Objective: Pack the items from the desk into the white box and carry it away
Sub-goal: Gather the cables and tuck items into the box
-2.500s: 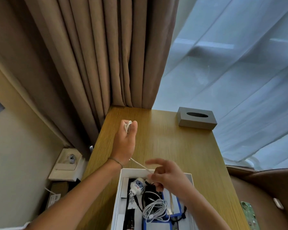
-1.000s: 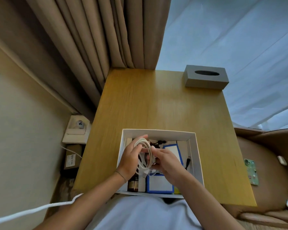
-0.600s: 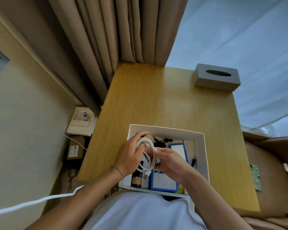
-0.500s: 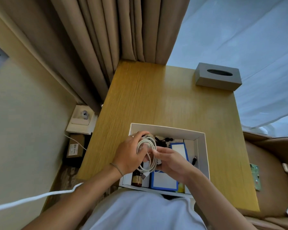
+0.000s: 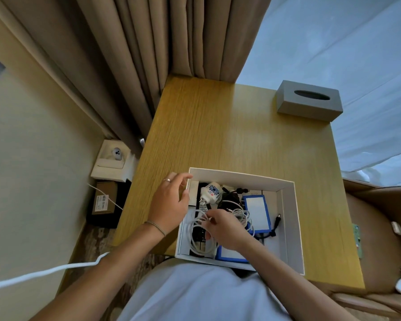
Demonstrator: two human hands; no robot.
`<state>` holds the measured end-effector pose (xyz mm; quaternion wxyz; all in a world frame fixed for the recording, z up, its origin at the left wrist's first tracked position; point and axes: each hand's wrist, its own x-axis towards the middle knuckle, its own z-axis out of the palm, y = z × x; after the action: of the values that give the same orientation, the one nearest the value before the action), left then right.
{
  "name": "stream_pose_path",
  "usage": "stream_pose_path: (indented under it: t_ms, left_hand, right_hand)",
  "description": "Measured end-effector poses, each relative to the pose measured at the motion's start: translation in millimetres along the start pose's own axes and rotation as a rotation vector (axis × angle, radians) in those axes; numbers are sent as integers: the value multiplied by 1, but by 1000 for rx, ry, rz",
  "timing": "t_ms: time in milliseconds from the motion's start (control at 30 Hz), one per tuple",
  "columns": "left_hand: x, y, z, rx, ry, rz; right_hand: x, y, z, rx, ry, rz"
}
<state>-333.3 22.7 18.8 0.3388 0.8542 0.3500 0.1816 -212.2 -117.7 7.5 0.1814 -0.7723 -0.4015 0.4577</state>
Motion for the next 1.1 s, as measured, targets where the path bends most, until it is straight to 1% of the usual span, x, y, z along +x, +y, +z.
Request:
stream_pose_path:
  t_ms: [100,233,300,367,467,533,633,733,867,933,1000,1100]
  left_hand:
    - [0,-5,1,-37,-10,-8]
    - [0,-8,0,-71,-15,-14]
    - [-1,-9,1,-77,-11,-33]
    - [-3,-10,2,-84,-13,-53]
    - [-9,-10,4,-116,-27,-93]
    - [-14,-11,5,-128,-17,-144]
    - [-17,-12,5,-84,-11,-183]
    - [-19,-12,4,1,-72,-236]
    - [-25,-12,3,280,-220,-247]
    - [-27,-10,3,400,-284,-254]
    - [-28,-8,5,476,-345,-284]
    - [-25,0,9,476,-354,-341]
  right_hand:
    - [7,-1,11,-276,69,-17]
    - [7,1,21,-516,274,-125]
    - [7,3,23,-681,372,-188]
    - [6,3,22,-768,460,-234]
    - [3,0,14,-710,517,-227]
    - [-1,-2,3,-581,530,-230]
    - [-14,-1,-20,-304,533,-230]
    - [-30,15,-46,-171,656,-200]
    - [-53,62,-77,-176,783,-38]
    - [-64,87,-87,-204,805,68]
    - [-74,107,-92,-251,790,132]
    - [-83,123,-96,-360,713,195]
